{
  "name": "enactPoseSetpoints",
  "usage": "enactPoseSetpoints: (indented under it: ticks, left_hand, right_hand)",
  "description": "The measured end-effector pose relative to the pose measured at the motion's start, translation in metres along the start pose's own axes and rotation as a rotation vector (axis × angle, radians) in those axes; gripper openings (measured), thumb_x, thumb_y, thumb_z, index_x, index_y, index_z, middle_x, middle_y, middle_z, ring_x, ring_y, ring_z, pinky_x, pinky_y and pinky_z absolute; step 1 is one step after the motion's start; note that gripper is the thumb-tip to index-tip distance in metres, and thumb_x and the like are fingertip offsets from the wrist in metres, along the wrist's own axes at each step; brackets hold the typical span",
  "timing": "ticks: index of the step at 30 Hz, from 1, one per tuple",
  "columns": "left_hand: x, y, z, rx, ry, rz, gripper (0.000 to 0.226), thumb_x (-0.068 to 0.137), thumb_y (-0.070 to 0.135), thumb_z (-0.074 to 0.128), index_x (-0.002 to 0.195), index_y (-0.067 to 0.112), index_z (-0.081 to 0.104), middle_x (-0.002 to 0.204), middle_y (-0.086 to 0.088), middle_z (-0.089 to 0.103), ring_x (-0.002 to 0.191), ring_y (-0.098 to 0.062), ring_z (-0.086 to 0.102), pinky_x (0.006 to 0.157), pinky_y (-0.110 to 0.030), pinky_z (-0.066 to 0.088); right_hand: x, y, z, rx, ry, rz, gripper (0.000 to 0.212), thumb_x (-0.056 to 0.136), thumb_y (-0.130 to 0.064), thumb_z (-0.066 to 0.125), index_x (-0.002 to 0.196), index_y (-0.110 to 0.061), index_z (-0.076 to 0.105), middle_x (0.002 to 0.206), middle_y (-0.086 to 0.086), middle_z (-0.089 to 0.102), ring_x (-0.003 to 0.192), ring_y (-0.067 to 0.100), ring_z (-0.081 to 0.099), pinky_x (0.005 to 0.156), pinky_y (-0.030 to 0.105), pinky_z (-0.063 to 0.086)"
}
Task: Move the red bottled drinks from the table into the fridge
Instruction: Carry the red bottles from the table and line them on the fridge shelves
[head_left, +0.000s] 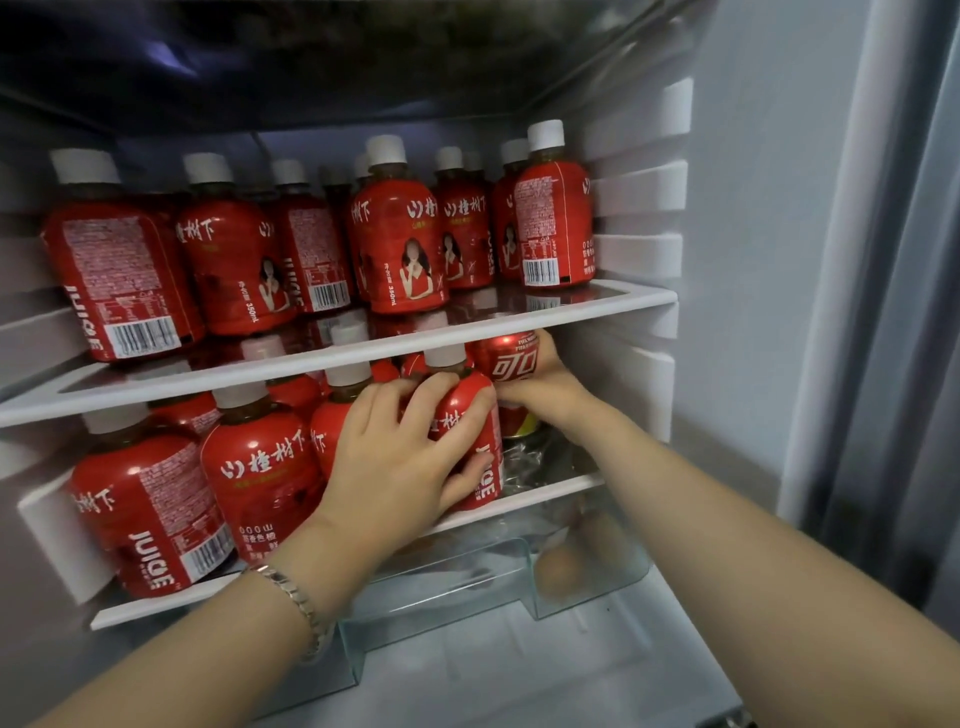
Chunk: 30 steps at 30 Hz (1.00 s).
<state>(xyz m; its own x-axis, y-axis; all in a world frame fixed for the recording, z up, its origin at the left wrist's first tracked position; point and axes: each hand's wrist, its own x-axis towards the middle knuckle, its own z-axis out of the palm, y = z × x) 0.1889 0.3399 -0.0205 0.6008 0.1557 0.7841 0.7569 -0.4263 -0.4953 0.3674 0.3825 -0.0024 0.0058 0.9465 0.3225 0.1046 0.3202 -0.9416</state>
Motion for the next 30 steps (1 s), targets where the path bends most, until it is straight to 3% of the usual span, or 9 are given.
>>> enactPoseSetpoints:
  ticks: [4,8,11,15,20,26,30]
  left_hand:
    - [-0.001,0.001,0.002,0.024,0.012,0.006,0.043,0.086,0.043,0.052,0.122,0.019,0.052,0.110,-0.017,0.064,0.091,-0.032,0.047,0.080,-0.042,0.036]
    - [-0.002,0.001,0.002,0.022,0.006,0.002,0.043,0.087,0.043,0.052,0.122,0.019,0.052,0.110,-0.018,0.063,0.092,-0.032,0.046,0.081,-0.042,0.037]
    - [-0.001,0.001,0.002,0.022,0.003,0.004,0.043,0.087,0.043,0.052,0.122,0.019,0.052,0.110,-0.017,0.063,0.092,-0.032,0.047,0.080,-0.042,0.037]
    - [0.000,0.001,0.001,0.024,0.006,0.005,0.043,0.088,0.043,0.050,0.123,0.019,0.051,0.109,-0.017,0.063,0.091,-0.032,0.048,0.080,-0.043,0.037]
    - [-0.001,0.001,0.000,0.022,0.004,0.002,0.043,0.088,0.042,0.051,0.125,0.019,0.050,0.117,-0.014,0.051,0.093,-0.032,0.047,0.081,-0.043,0.037]
    - [-0.001,0.002,-0.001,0.024,-0.017,0.007,0.044,0.089,0.042,0.049,0.127,0.018,0.048,0.119,-0.013,0.046,0.093,-0.033,0.047,0.081,-0.044,0.037]
    - [-0.002,0.001,-0.002,0.030,-0.046,0.019,0.044,0.091,0.040,0.047,0.128,0.017,0.047,0.117,-0.017,0.052,0.094,-0.034,0.048,0.082,-0.045,0.039]
  right_hand:
    - [0.014,0.003,-0.002,-0.092,-0.056,0.009,0.070,0.072,0.000,0.076,0.128,-0.015,0.037,0.105,-0.009,0.055,0.092,0.000,0.053,0.085,0.016,0.045]
    - [0.026,0.011,0.009,-0.055,-0.053,-0.044,0.061,0.074,0.005,0.074,0.125,-0.005,0.042,0.118,0.012,0.059,0.086,-0.002,0.056,0.071,0.004,0.048]
    - [0.036,0.022,0.006,-0.012,-0.029,-0.038,0.062,0.074,0.007,0.073,0.126,-0.002,0.040,0.120,0.014,0.058,0.090,0.002,0.057,0.070,0.003,0.047]
    - [0.048,0.036,-0.001,-0.102,-0.122,0.077,0.093,0.071,0.003,0.075,0.143,-0.016,0.019,0.129,0.004,0.052,0.119,0.018,0.051,0.071,0.016,0.047]
    - [0.052,0.042,-0.002,-0.199,-0.124,0.119,0.100,0.075,0.001,0.069,0.147,-0.024,0.003,0.135,0.003,0.043,0.124,0.019,0.045,0.086,0.026,0.042]
    - [0.055,0.053,0.002,-0.217,-0.076,0.090,0.101,0.075,-0.002,0.074,0.147,-0.023,0.007,0.138,0.004,0.045,0.128,0.020,0.044,0.106,0.036,0.038]
    - [0.063,0.055,0.006,-0.216,-0.033,0.076,0.104,0.069,-0.007,0.080,0.147,-0.024,0.014,0.137,0.005,0.048,0.127,0.020,0.046,0.108,0.043,0.038]
